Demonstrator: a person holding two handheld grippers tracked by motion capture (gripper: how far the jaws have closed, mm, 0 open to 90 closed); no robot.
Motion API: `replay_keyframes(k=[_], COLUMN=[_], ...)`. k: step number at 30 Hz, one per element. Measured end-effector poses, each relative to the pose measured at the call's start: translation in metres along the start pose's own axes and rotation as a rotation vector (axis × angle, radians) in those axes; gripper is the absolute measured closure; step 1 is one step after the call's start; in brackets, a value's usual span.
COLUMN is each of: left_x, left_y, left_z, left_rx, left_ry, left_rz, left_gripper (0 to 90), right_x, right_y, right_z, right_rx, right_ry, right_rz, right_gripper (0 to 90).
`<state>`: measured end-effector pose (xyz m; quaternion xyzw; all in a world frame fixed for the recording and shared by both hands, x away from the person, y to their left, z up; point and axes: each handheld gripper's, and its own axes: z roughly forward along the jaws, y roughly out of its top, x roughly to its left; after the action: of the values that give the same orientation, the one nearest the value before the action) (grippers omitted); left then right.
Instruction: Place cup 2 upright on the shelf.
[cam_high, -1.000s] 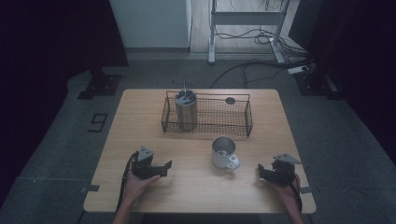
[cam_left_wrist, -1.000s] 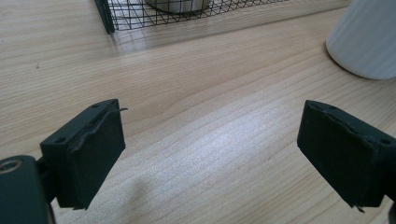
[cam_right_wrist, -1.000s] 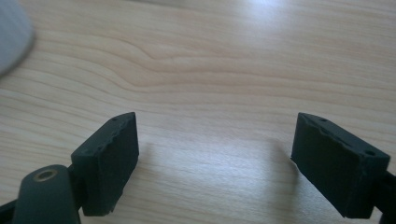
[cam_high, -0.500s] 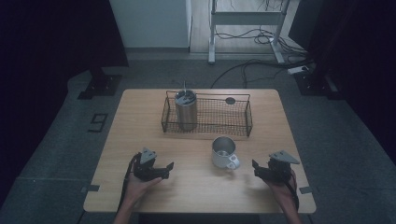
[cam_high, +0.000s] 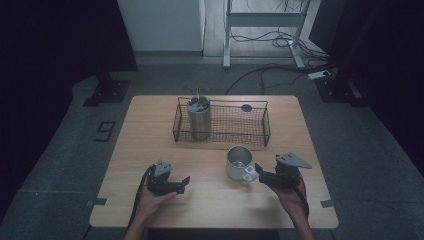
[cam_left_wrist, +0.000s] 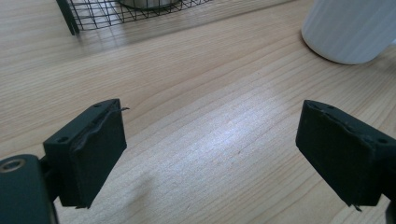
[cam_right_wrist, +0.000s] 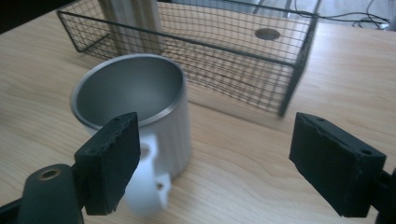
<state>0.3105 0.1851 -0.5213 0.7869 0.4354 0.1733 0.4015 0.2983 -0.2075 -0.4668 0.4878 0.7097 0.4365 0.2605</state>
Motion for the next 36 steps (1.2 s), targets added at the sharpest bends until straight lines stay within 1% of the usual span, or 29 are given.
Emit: replay_keyframes(k=[3, 7, 12, 14, 18, 25, 32, 36], left_x=[-0.001, -0.002, 0.001, 0.002, 0.004, 0.002, 0.004, 0.004], left_y=[0.000, -0.001, -0.003, -0.003, -0.005, -0.005, -0.006, -0.006], left_z=[0.001, 0.001, 0.002, 0.003, 0.003, 0.004, 0.002, 0.001], left_rx=[0.006, 0.006, 0.016, 0.020, 0.022, 0.031, 0.029, 0.028], left_ry=[-0.003, -0.002, 0.004, 0.011, 0.010, 0.011, 0.018, 0.022], left_rz=[0.001, -0.002, -0.011, -0.014, -0.022, -0.016, -0.015, -0.012], left_gripper=[8.6, 8.6, 8.7, 8.7, 8.9, 8.9, 9.0, 9.0], right_x=[0.007, 0.015, 0.026, 0.030, 0.037, 0.048, 0.059, 0.061], right_y=[0.005, 0.009, 0.013, 0.015, 0.018, 0.016, 0.017, 0.017], right_z=[0.003, 0.007, 0.013, 0.015, 0.017, 0.025, 0.032, 0.035], right_rx=[-0.003, -0.002, 0.000, 0.000, 0.000, 0.011, 0.012, 0.016], right_ry=[0.015, 0.039, 0.073, 0.082, 0.100, 0.110, 0.134, 0.129], right_rz=[-0.013, -0.011, -0.021, -0.027, -0.036, -0.047, -0.065, -0.073], right_gripper=[15.9, 16.0, 15.7, 15.6, 15.2, 13.3, 13.0, 12.7])
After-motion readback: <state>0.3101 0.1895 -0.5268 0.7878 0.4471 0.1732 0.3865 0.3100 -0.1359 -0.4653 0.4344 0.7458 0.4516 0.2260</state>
